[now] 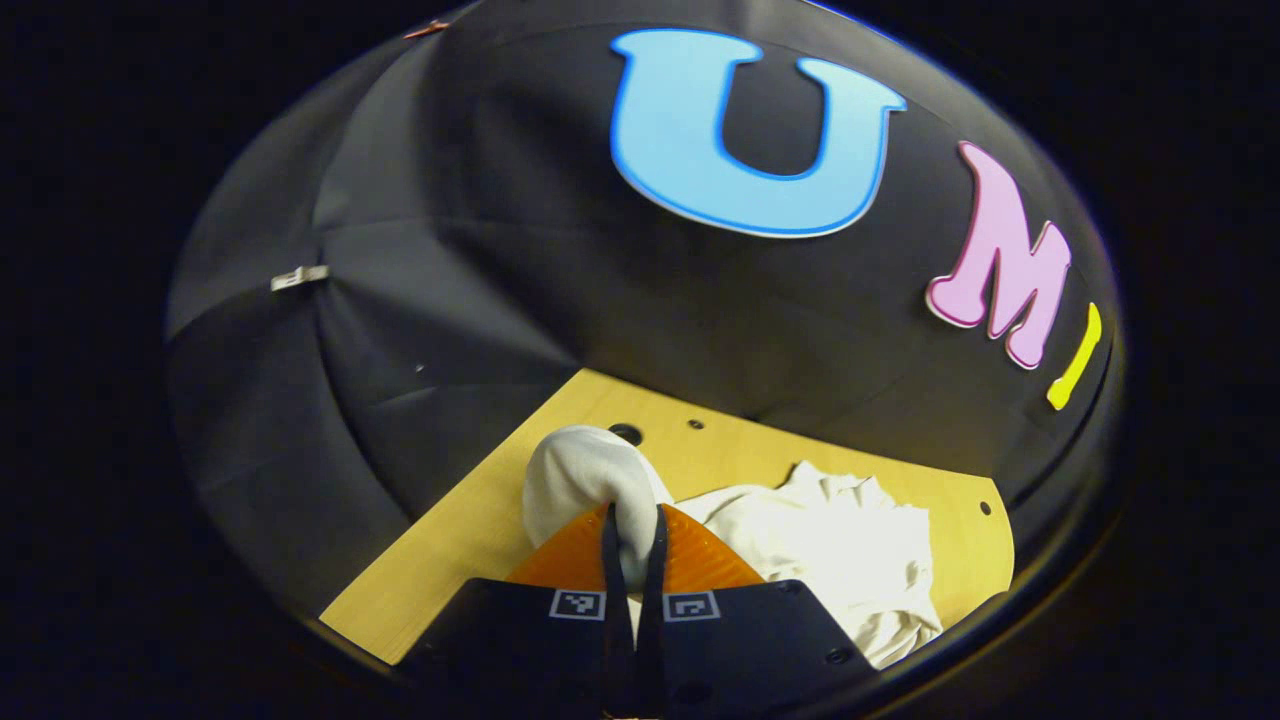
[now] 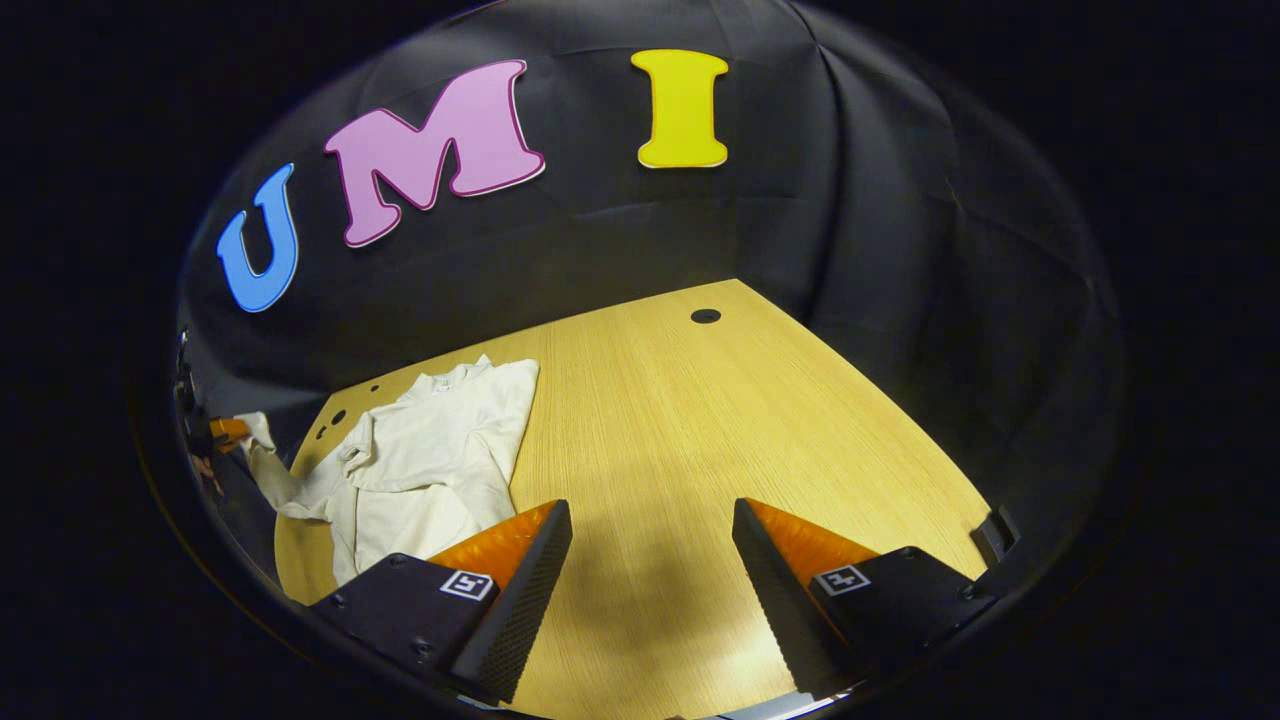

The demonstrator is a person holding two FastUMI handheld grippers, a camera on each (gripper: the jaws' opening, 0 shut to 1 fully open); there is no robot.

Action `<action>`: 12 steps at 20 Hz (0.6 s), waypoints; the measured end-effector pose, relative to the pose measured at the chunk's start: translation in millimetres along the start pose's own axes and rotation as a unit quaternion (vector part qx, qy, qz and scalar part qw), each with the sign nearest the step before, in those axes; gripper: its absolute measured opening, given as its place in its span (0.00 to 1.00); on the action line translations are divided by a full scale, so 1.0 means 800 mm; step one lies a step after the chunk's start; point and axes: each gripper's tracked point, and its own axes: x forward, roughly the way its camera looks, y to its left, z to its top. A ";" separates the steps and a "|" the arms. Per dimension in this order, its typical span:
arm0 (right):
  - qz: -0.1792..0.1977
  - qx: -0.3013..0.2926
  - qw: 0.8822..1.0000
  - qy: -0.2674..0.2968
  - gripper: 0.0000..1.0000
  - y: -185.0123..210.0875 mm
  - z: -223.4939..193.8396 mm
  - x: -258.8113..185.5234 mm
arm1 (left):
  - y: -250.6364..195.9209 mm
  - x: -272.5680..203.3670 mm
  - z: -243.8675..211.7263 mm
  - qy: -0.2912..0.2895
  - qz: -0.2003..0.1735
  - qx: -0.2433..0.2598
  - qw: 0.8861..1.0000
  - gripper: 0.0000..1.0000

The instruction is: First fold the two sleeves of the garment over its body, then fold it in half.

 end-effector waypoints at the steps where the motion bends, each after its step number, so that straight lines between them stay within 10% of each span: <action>1: 0.000 0.001 1.000 0.003 0.99 -0.001 -0.004 0.000 | -0.026 0.008 0.007 -0.003 -0.014 0.007 1.000 0.06; 12: 0.020 -0.021 1.000 0.003 0.99 0.010 -0.005 0.017 | -0.337 0.038 -0.014 -0.012 -0.193 0.116 0.974 0.06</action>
